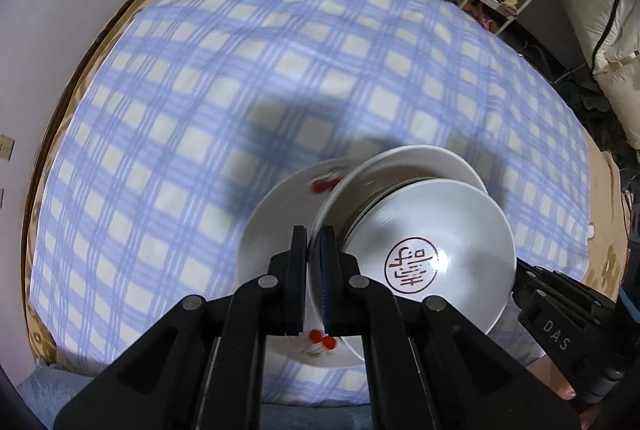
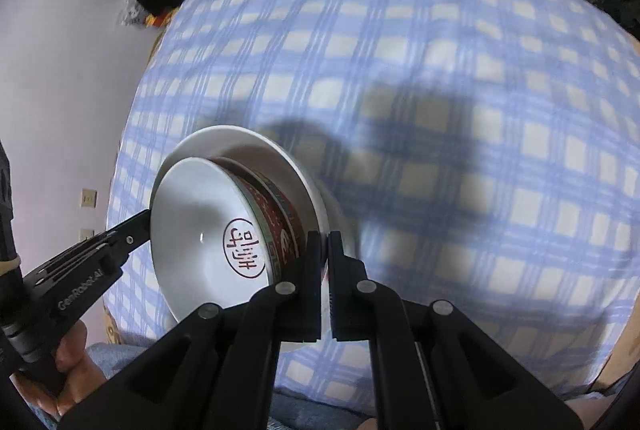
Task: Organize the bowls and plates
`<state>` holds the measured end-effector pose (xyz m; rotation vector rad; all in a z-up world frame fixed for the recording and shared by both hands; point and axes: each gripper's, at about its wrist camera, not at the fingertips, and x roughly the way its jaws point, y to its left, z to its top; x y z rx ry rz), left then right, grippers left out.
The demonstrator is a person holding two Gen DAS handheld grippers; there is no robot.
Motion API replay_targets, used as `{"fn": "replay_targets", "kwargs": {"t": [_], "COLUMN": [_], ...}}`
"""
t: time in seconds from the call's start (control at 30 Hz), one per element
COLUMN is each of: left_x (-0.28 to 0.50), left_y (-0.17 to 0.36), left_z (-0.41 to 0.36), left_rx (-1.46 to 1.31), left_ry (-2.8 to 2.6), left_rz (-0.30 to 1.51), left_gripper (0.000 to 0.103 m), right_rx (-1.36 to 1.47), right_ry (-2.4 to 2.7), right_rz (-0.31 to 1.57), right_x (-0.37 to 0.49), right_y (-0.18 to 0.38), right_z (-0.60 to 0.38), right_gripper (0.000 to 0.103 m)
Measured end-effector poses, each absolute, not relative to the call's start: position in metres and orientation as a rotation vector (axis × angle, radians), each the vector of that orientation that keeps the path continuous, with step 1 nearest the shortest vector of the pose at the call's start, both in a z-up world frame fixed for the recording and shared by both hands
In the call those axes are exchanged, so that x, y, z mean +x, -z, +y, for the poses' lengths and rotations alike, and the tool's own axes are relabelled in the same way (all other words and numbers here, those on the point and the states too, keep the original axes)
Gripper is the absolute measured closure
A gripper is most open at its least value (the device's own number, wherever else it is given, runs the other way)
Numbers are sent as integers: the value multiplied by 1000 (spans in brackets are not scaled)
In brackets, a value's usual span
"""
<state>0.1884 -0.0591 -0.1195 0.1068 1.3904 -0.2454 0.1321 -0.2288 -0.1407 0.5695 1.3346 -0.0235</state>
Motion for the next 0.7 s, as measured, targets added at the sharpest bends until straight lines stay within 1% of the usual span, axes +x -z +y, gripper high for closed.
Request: {"fn": "replay_targets", "kwargs": {"t": [0.1, 0.2, 0.27, 0.37, 0.43, 0.47, 0.53, 0.63, 0.7], "left_x": [184, 181, 179, 177, 176, 175, 171, 164, 159], "left_y": [126, 129, 127, 121, 121, 121, 118, 121, 117], "left_z": [-48, -40, -37, -37, -41, -43, -48, -46, -41], "left_rx": [88, 73, 51, 40, -43, -46, 16, 32, 60], "left_ry": [244, 232, 239, 271, 376, 373, 325, 317, 285], "left_rz": [1405, 1393, 1381, 1356, 1390, 1394, 1339, 1338, 1301], "left_gripper": [100, 101, 103, 103, 97, 98, 98, 97, 97], "right_rx": [544, 506, 494, 488, 491, 480, 444, 438, 431], "right_ry": [19, 8, 3, -6, -16, -16, -13, -16, -2], "right_rz": [1364, 1341, 1341, 1329, 1321, 1321, 1323, 1313, 1270], "right_x": [130, 131, 133, 133, 133, 133, 132, 127, 122], "right_y": [152, 150, 149, 150, 150, 148, 147, 145, 137], "right_z": [-215, -207, -206, -208, -206, -205, -201, -201, -203], "right_gripper": [96, 96, 96, 96, 96, 97, 96, 96, 96]}}
